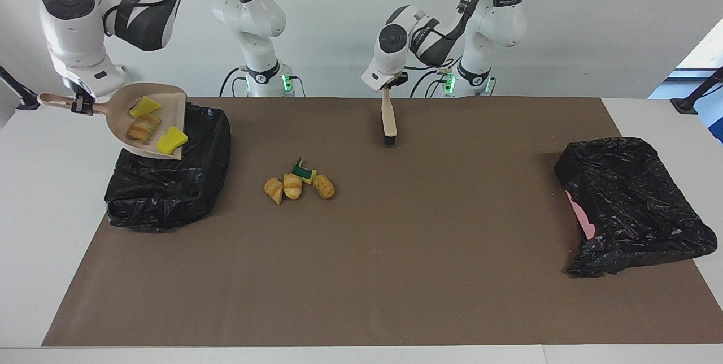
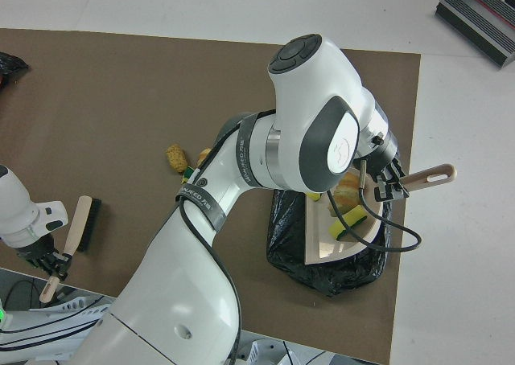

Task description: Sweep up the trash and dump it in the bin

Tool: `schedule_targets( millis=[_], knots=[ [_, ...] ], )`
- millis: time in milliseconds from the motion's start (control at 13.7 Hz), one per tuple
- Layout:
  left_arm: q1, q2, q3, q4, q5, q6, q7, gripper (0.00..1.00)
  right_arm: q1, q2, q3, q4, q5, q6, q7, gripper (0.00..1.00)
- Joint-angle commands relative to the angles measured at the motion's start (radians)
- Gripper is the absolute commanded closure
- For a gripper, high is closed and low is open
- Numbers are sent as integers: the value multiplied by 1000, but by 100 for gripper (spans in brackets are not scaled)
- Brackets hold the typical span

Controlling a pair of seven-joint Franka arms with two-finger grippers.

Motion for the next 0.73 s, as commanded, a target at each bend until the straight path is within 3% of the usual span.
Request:
schedule_targets(
  millis=[0, 146, 364, 437, 655],
  knots=[
    [-29, 3, 15, -14, -18, 39, -41, 100, -3, -35, 1, -65, -63, 42, -26, 100],
    [-29, 12, 16, -9, -18, 44, -63, 100, 6, -33, 4, -65, -112, 48, -3, 100],
    [-26, 12, 18, -12, -18, 34, -51, 83, 35, -32, 15, -64, -231, 44, 135, 100],
    [-21, 13, 18, -10, -18, 30, -49, 75, 49, -33, 15, -64, -239, 33, 162, 100],
    [-12, 17, 19, 9, -18, 18, -49, 34, 55, -41, 16, -73, -283, 24, 187, 100]
  ],
)
